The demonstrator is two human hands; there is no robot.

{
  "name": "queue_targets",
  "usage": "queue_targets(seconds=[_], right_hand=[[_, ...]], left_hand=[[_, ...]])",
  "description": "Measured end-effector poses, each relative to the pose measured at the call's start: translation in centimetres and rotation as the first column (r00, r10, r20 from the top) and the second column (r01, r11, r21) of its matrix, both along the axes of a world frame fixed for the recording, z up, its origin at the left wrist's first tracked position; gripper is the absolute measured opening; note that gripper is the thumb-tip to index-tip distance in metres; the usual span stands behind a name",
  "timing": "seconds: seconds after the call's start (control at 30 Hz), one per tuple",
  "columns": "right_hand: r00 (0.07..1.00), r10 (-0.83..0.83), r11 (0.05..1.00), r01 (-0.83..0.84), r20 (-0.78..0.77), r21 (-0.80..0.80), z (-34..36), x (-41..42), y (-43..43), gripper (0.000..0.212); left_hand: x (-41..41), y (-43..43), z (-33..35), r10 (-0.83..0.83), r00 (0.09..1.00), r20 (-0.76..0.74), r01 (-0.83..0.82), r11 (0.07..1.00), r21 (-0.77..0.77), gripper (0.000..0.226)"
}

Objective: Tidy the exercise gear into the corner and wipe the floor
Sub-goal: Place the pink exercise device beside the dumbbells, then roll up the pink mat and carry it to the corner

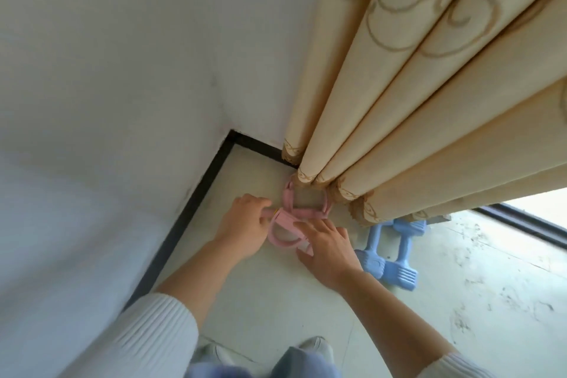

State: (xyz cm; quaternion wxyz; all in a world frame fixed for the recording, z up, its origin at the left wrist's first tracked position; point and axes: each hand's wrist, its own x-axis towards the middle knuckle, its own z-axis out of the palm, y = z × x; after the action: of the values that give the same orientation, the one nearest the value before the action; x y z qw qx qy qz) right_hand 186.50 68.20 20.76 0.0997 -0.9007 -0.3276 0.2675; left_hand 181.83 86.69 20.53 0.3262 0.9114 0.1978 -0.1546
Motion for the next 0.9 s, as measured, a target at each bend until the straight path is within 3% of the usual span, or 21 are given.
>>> queue_targets(seconds=[0.27, 0.4, 0.5, 0.67, 0.9], right_hand=[[0.992, 0.120, 0.989, -0.123, 0.044, 0.079, 21.8, -3.3, 1.2, 0.054], [0.977, 0.210, 0.972, -0.212, 0.037, 0.104, 26.4, -5.9, 0.1, 0.045], [0.956, 0.294, 0.954, -0.294, 0.008, 0.062, 28.7, -7.7, -1.5, 0.053], [0.849, 0.526, 0.847, -0.528, 0.043, 0.057, 34.2, -11.5, -7.6, 0.052], [0.612, 0.790, 0.611, -0.791, 0.046, 0.019, 38.6, -20.4, -14.1, 0.053]], left_hand=[[-8.5, -2.1, 22.8, 0.073, 0.997, 0.031, -0.076, 0.993, 0.088, 0.042], [-12.8, -4.7, 28.8, 0.210, 0.975, 0.070, -0.218, 0.963, 0.160, 0.042], [-15.8, -7.9, 31.7, 0.348, 0.934, 0.083, -0.358, 0.915, 0.188, 0.041], [-22.6, -19.1, 35.7, 0.633, 0.758, 0.157, -0.652, 0.721, 0.237, 0.041], [-33.1, -32.6, 40.2, 0.856, 0.488, 0.167, -0.860, 0.440, 0.259, 0.043]])
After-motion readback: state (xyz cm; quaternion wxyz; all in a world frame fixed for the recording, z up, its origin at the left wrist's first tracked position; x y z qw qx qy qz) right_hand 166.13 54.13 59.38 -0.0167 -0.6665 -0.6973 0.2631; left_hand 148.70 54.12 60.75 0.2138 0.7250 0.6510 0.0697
